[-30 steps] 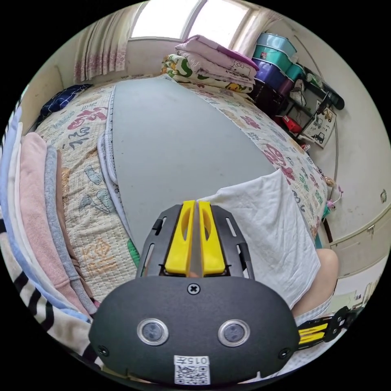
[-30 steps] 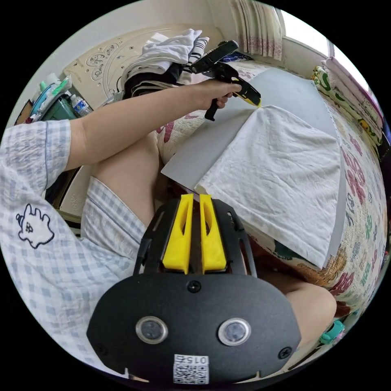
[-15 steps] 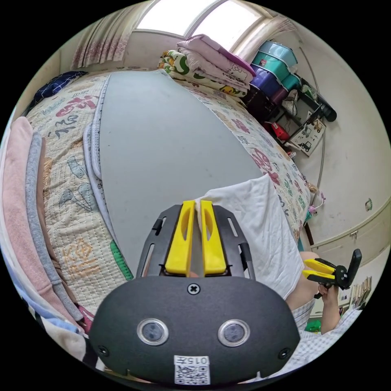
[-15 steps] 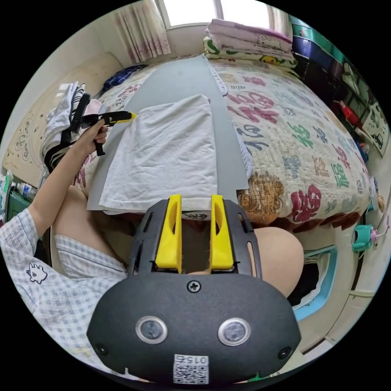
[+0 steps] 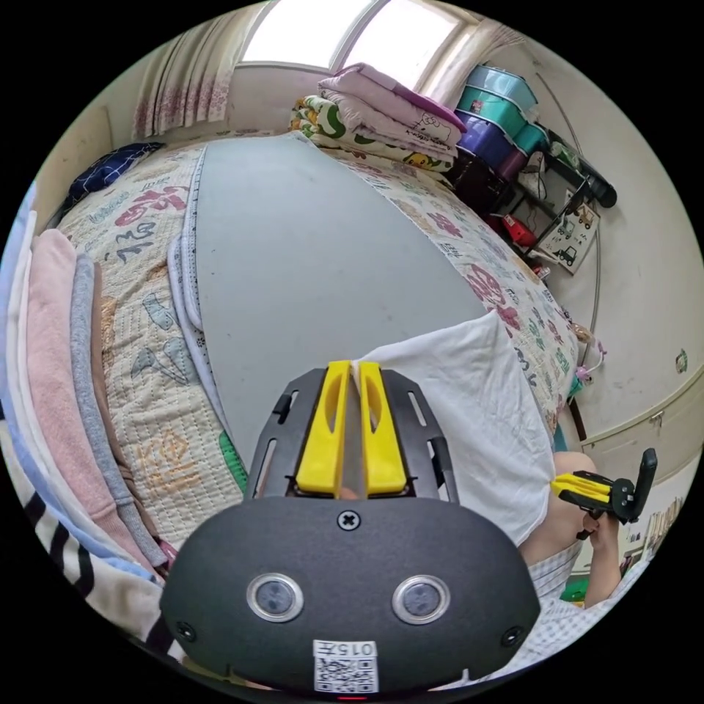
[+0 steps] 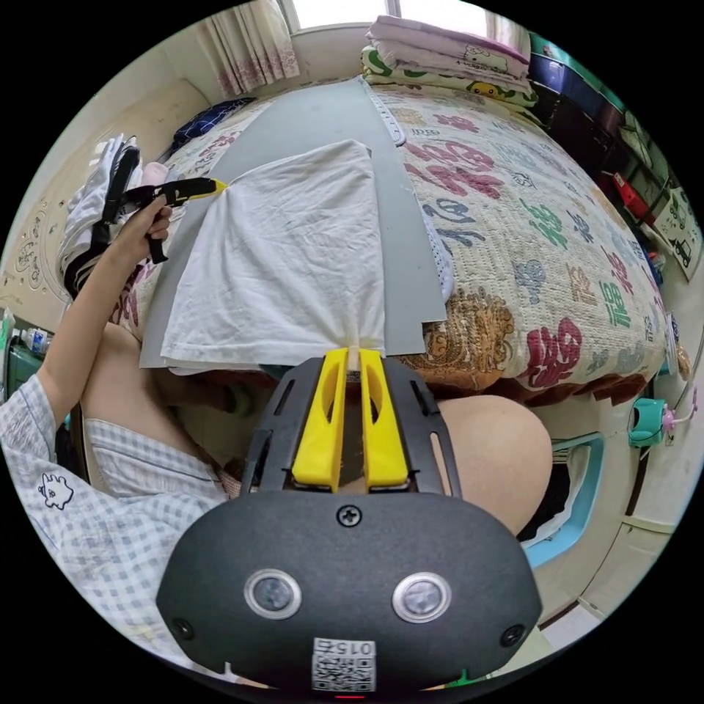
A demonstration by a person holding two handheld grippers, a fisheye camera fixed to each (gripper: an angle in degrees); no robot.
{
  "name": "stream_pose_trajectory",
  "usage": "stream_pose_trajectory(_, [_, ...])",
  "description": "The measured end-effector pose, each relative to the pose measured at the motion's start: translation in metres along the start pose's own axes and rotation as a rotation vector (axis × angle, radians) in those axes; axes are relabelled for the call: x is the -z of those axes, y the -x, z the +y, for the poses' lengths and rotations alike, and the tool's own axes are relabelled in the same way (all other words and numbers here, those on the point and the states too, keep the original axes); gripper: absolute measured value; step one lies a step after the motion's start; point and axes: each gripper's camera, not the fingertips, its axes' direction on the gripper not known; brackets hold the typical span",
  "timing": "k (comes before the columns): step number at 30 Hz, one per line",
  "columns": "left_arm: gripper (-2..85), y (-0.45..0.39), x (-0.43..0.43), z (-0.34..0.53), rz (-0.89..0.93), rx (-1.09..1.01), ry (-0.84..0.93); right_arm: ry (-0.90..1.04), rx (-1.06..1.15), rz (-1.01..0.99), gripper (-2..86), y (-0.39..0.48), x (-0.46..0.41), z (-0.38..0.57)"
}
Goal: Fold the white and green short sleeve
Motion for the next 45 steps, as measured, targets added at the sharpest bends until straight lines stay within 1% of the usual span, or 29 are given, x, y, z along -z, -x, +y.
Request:
stream_pose_trajectory(1, [6.2,-0.01,0.013,-0.001,0.026,-0.033,-0.038,-0.022,0.0,0.002,5.2,0.0,0.011,0.002])
stream_pose_trajectory(2, [6.4,-0.016,0.022,-0.001,0.049,-0.06,-0.06,-0.032,-0.003,0.003,5.4,0.0,0.017,0.003])
stream_pose_trajectory(3, [6.8,-0.03,0.038,0.001,0.108,-0.132,-0.098,-0.046,-0.01,-0.002,5.7,-0.002,0.026,0.005])
stream_pose_trajectory(4, [6.6,-0.049,0.052,0.004,0.193,-0.239,-0.11,-0.055,-0.021,-0.016,6.1,-0.005,0.035,0.006])
stream_pose_trajectory(5, [6.5,-0.06,0.058,0.007,0.247,-0.3,-0.107,-0.059,-0.029,-0.025,6.4,-0.007,0.039,0.006])
stream_pose_trajectory(7, [7.7,-0.107,0.072,0.024,0.534,-0.567,-0.033,-0.083,-0.078,-0.081,7.4,-0.017,0.053,0.004])
stream_pose_trajectory(8, [8.4,-0.119,0.073,0.029,0.612,-0.631,-0.01,-0.09,-0.094,-0.099,7.6,-0.02,0.057,0.004])
stream_pose_trajectory(9, [9.4,-0.144,0.075,0.04,0.727,-0.744,0.039,-0.103,-0.126,-0.136,7.7,-0.025,0.064,0.002])
stream_pose_trajectory(10, [9.9,-0.168,0.074,0.052,0.768,-0.854,0.096,-0.112,-0.145,-0.173,7.8,-0.028,0.071,0.0])
stream_pose_trajectory(11, [9.9,-0.18,0.072,0.059,0.767,-0.907,0.126,-0.115,-0.15,-0.189,7.8,-0.029,0.074,0.0])
stream_pose_trajectory(13, [9.6,-0.215,0.058,0.086,0.689,-1.044,0.253,-0.116,-0.153,-0.216,7.9,-0.026,0.084,-0.004])
stream_pose_trajectory(16, [9.3,-0.237,0.039,0.107,0.623,-1.092,0.381,-0.1,-0.141,-0.195,8.3,-0.016,0.094,-0.008])
stream_pose_trajectory(21, [8.2,-0.249,0.025,0.115,0.507,-1.077,0.395,-0.086,-0.138,-0.152,8.7,0.003,0.109,-0.012])
stream_pose_trajectory(23, [7.7,-0.254,0.019,0.118,0.476,-1.08,0.42,-0.081,-0.139,-0.131,8.6,0.01,0.116,-0.013])
stream_pose_trajectory(25, [5.9,-0.261,0.011,0.122,0.405,-1.094,0.455,-0.074,-0.141,-0.117,8.6,0.017,0.126,-0.012])
stream_pose_trajectory(30, [1.5,-0.266,0.02,0.119,0.412,-1.083,0.418,-0.05,-0.116,-0.078,7.9,0.032,0.148,-0.01])
stream_pose_trajectory(35, [0.5,-0.261,0.041,0.12,0.424,-1.085,0.355,-0.027,-0.085,-0.022,5.2,0.048,0.174,-0.006])
stream_pose_trajectory(41, [0.9,-0.258,0.027,0.129,0.371,-1.103,0.419,-0.018,-0.075,-0.013,5.1,0.063,0.207,0.005])
stream_pose_trajectory(45, [3.0,-0.248,0.029,0.127,0.369,-1.089,0.435,0.011,-0.038,0.003,5.4,0.076,0.234,0.01])
